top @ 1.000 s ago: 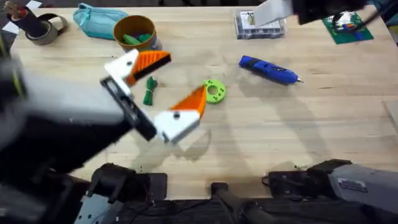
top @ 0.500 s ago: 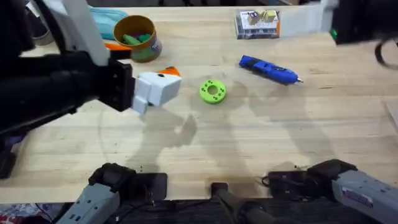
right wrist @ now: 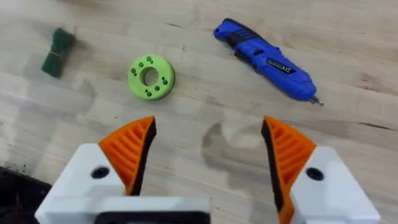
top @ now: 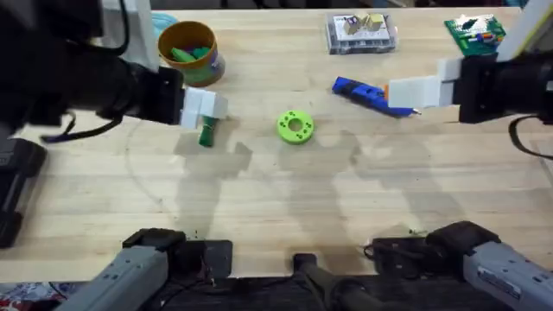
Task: Pick up the gripper from the table and insert it into the empty holder that is missing its gripper. Then pick up a screw, insert it into the mounting hole, and use the screwdriver to tighten it. Finally, clean up the table by picking up the vegetable and placing it into the bucket.
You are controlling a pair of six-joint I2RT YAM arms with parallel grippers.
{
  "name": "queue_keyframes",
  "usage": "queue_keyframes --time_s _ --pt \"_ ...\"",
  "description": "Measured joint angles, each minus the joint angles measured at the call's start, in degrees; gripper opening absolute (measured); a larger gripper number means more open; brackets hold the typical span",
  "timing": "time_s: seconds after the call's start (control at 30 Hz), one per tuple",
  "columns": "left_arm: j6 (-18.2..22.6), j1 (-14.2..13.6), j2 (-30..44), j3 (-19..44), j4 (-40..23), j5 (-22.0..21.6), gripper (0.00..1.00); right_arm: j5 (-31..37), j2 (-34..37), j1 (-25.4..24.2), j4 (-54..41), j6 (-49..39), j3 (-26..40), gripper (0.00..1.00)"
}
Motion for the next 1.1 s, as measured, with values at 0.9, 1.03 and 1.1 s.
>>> queue_keyframes --time_s 0.9,1.03,1.1 --pt "-0.38 1.96 5.84 -0.01 -0.26 1.77 0.986 0.0 0.0 0.0 -0.03 0.0 -0.02 0.992" --pt "-0.38 1.96 5.84 -0.01 -0.26 1.77 0.986 0.0 0.0 0.0 -0.03 0.0 -0.02 0.992" --pt "-0.38 1.96 5.84 -0.01 -0.26 1.77 0.986 0.0 0.0 0.0 -0.03 0.0 -0.02 0.992"
